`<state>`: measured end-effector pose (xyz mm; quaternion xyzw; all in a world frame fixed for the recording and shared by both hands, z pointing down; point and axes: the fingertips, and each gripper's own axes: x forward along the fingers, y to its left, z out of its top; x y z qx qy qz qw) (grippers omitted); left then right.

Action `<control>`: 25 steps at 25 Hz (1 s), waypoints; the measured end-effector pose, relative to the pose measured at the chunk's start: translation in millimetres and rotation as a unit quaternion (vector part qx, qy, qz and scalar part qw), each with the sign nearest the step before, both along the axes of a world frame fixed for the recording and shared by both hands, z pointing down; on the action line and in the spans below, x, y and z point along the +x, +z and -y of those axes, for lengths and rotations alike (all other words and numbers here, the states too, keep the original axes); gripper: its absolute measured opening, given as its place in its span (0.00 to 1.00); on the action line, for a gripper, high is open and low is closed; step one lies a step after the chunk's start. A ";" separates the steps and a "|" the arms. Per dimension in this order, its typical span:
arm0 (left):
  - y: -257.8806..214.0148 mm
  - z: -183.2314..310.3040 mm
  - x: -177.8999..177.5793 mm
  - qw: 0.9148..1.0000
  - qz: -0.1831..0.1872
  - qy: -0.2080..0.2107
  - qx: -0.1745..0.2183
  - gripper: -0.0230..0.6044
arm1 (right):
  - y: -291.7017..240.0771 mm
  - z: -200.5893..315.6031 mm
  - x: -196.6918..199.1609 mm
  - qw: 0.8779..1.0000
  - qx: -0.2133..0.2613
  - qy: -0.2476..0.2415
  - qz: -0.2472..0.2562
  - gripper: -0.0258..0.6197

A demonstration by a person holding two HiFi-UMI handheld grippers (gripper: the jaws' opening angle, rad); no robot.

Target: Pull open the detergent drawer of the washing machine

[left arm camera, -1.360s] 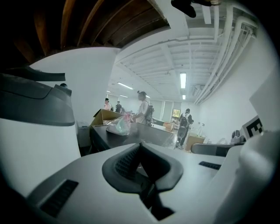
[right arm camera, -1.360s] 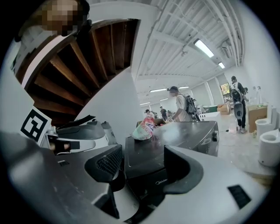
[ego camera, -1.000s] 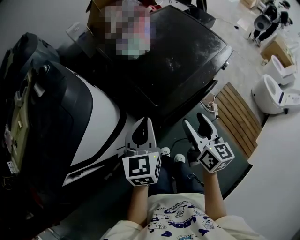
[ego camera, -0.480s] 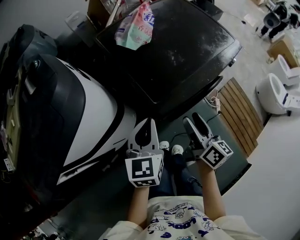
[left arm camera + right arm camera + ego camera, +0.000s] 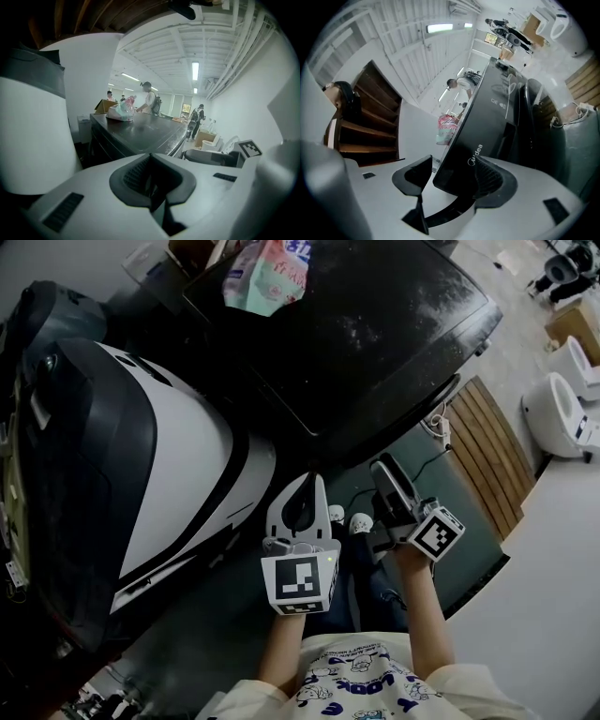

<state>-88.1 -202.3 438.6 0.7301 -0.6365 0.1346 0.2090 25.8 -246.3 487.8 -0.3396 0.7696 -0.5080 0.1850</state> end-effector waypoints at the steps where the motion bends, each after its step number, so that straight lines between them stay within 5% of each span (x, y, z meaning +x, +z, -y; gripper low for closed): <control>1: 3.3 -0.3 -0.1 1.000 0.000 0.000 -0.002 0.06 | 4.7 1.0 -0.2 1.000 -0.002 0.000 0.005 0.47; 25: 73.1 -21.4 13.8 0.998 -0.013 0.001 -0.055 0.06 | 77.9 18.1 -3.8 0.992 -0.027 -0.005 0.125 0.52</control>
